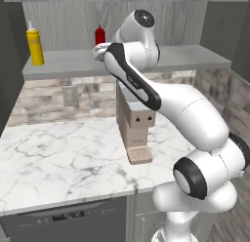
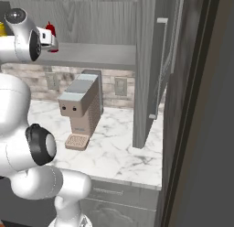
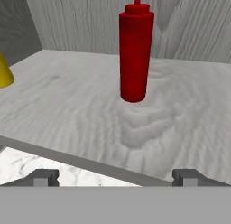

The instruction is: Take 2 condiments from the cabinet and move them on the counter near the stove.Make sure the condiments are lined up with each other, next to each other.

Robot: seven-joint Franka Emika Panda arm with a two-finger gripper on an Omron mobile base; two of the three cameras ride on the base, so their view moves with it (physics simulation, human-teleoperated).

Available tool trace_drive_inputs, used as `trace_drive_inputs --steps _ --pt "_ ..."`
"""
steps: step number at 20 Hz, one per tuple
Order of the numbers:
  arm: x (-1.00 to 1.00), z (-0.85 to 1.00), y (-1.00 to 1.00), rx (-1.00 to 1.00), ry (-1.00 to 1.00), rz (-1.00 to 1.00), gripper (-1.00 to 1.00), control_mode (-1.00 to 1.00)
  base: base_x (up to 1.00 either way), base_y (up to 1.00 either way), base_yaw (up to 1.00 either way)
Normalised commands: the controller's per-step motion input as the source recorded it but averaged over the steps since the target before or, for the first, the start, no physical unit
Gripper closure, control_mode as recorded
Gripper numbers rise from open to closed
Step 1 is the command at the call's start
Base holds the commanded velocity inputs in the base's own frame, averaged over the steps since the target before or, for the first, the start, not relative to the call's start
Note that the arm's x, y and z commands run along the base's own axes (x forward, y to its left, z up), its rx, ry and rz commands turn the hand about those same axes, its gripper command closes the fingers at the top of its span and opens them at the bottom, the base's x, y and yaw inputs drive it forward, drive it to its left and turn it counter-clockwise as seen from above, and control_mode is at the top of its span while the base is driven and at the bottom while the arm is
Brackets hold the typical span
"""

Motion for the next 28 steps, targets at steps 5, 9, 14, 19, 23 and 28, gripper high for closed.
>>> trace_drive_inputs --steps 5,9,14,19,23,28 --pt "0.2 0.07 0.27 0.0 -0.1 0.0 -1.0 -1.0 0.0 0.0 0.0" --pt "0.17 0.11 0.06 0.02 -0.08 0.0 -1.0 -1.0 0.0 0.0 0.0" --pt "0.13 0.01 0.0 0.01 -0.08 0.0 -1.0 -1.0 0.0 0.0 0.0" --pt "0.06 0.0 0.0 0.0 -0.05 -0.02 -1.0 -1.0 0.0 0.0 0.0" --pt "0.02 0.0 0.0 0.0 -0.02 -0.04 -1.0 -1.0 0.0 0.0 0.0" --pt "0.01 0.0 -0.01 0.01 0.0 -0.04 -1.0 -1.0 0.0 0.0 0.0"
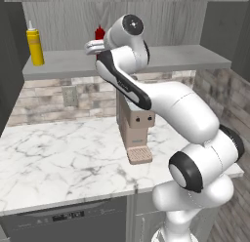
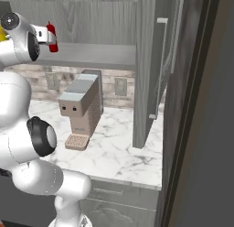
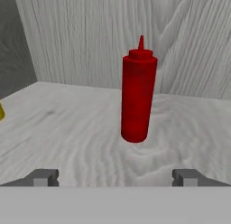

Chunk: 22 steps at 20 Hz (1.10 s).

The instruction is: Take 2 condiments from the cabinet and move them on the counter near the stove.Make sure the condiments are lined up with each other, next to each other.

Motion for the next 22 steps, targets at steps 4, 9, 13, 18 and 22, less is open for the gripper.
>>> trace_drive_inputs --steps 4,9,13,18,22 --pt "0.08 0.0 -0.05 0.01 0.0 -0.04 -1.0 -1.0 0.0 0.0 0.0" --pt "0.09 0.0 -0.07 0.0 0.0 -0.05 -1.0 -1.0 0.0 0.0 0.0" --pt "0.17 0.0 -0.05 0.0 0.0 -0.04 -1.0 -1.0 0.0 0.0 0.0" --pt "0.25 0.0 0.0 0.0 0.02 -0.03 -1.0 -1.0 0.0 0.0 0.0" --pt "0.28 -0.02 0.0 0.0 0.05 -0.01 -1.0 -1.0 0.0 0.0 0.0"
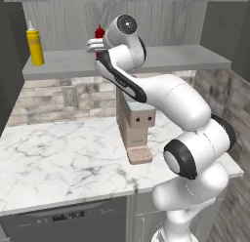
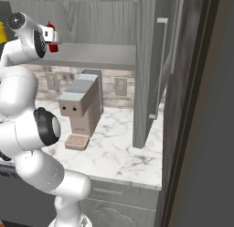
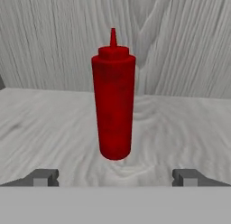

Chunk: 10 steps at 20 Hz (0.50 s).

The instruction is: Take 2 condiments from the cabinet and move them on the counter near the stove.Make sure the condiments are lined up with each other, next to each other.

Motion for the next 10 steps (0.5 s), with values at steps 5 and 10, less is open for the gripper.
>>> trace_drive_inputs --steps 5,10 --pt "0.21 -0.01 0.0 0.0 0.03 0.0 -1.0 -1.0 0.0 0.0 0.0" --pt "0.09 -0.02 0.0 0.0 0.03 0.0 -1.0 -1.0 0.0 0.0 0.0"
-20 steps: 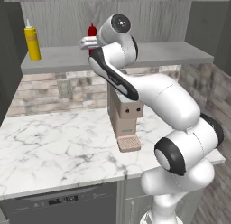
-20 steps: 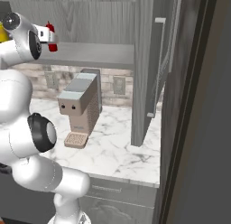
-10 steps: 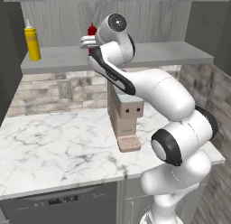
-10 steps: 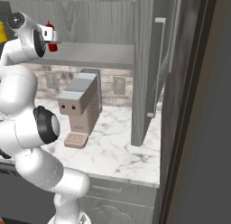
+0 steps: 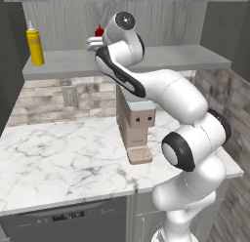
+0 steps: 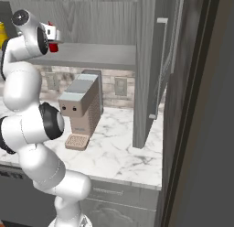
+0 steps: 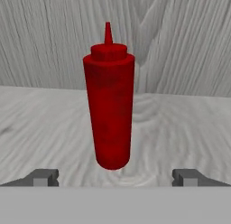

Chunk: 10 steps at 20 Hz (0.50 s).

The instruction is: Take 2 condiments from the cabinet and move them on the counter near the stove.Make sure the condiments are lined up with each other, next to each other.

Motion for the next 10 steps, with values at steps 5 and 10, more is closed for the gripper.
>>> trace_drive_inputs --steps 5,10 --pt "0.11 -0.03 0.0 0.0 0.03 0.0 -1.0 -1.0 0.0 0.0 0.0" --pt "0.11 -0.07 0.0 0.0 0.01 0.0 -1.0 -1.0 0.0 0.0 0.0"
